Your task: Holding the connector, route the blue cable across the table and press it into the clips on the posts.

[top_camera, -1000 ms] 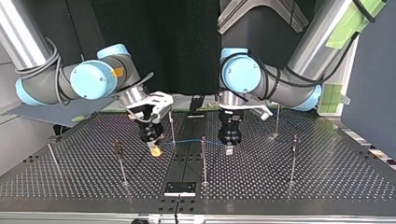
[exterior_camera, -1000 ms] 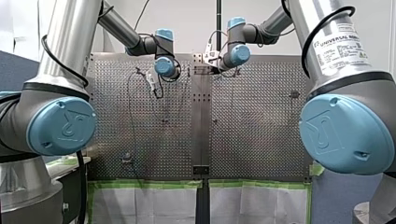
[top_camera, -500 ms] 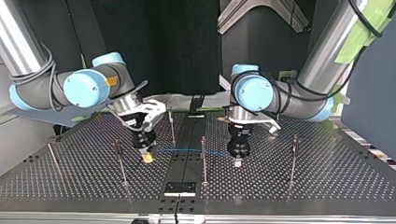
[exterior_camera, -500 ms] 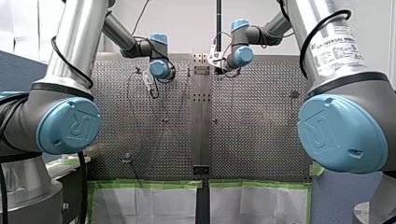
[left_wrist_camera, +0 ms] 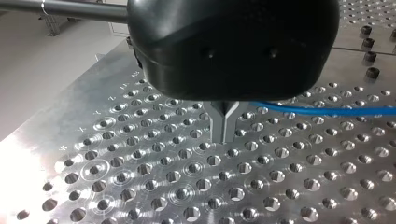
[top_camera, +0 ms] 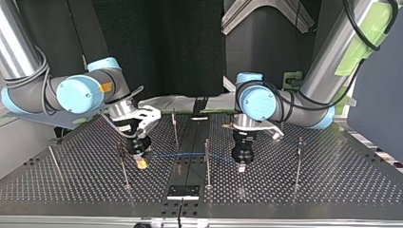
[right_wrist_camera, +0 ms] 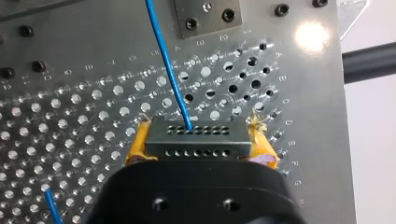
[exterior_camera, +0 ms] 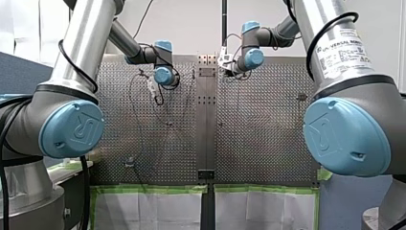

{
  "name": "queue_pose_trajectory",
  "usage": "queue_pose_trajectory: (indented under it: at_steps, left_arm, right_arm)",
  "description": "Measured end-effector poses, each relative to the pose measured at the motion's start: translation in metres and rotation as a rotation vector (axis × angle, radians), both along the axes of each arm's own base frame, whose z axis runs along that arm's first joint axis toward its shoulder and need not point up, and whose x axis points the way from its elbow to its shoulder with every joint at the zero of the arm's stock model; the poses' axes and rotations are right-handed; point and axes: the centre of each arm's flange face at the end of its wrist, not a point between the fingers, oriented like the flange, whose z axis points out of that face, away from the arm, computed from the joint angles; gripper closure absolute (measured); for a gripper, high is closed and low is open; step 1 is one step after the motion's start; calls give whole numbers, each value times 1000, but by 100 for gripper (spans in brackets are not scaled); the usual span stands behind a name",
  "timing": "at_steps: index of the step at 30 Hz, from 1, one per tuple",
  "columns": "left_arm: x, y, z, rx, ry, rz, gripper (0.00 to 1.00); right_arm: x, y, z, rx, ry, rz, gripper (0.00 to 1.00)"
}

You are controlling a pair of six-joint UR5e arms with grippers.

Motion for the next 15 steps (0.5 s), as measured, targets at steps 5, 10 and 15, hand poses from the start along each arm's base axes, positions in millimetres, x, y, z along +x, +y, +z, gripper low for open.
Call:
queue_pose_trajectory:
  at_steps: [5, 10, 15]
  left_arm:
    - [0, 0, 0, 0, 2, 0, 98]
    - [-2, -4, -1, -7, 11, -20, 69]
    - [-8, -9, -4, 6, 43, -41, 14]
  right_arm:
    - [-2, -2, -1, 0, 1, -3, 100]
    - [-2, -2, 0, -1, 3, -3, 100]
    - [-2, -2, 0, -1, 4, -3, 100]
